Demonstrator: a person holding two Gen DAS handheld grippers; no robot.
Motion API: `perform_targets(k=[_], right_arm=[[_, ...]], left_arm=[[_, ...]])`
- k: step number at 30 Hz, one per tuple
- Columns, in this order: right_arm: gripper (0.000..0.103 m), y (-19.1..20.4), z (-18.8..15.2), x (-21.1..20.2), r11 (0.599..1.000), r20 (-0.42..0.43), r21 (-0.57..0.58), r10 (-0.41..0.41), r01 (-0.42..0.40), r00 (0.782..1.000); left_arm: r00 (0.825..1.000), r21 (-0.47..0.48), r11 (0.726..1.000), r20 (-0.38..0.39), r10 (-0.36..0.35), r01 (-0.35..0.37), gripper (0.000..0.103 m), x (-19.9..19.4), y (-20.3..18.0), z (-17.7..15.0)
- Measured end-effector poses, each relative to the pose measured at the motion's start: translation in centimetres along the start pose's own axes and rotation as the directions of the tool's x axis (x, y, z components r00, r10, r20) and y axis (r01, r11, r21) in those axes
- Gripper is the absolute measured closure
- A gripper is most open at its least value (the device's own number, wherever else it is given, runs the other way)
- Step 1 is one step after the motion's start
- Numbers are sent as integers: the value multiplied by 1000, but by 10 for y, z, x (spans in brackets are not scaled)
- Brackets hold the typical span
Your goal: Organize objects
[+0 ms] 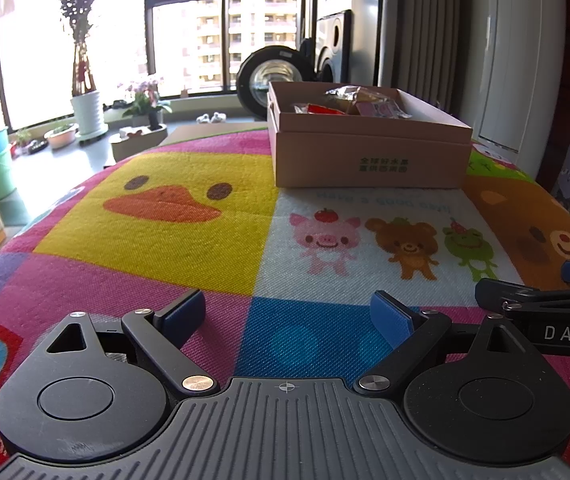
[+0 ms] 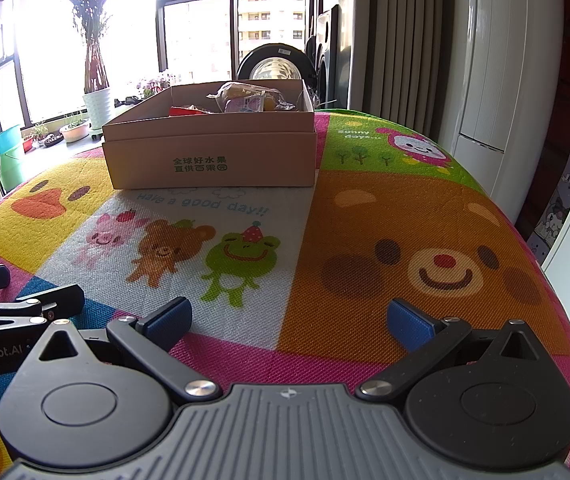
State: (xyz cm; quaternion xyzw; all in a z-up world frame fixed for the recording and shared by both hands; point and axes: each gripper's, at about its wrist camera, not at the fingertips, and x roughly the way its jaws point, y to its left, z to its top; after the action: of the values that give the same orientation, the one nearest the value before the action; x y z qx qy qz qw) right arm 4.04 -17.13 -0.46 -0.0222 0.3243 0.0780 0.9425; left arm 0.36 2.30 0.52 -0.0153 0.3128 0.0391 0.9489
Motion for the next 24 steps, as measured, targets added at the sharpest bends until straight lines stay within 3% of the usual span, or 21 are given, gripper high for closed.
perform_targets(k=[24], right_arm=[[0, -1, 0, 1, 1000, 0, 0, 0, 0, 1000]], left_arm=[[1000, -1, 1000, 1, -5, 5, 9, 0, 1, 0]])
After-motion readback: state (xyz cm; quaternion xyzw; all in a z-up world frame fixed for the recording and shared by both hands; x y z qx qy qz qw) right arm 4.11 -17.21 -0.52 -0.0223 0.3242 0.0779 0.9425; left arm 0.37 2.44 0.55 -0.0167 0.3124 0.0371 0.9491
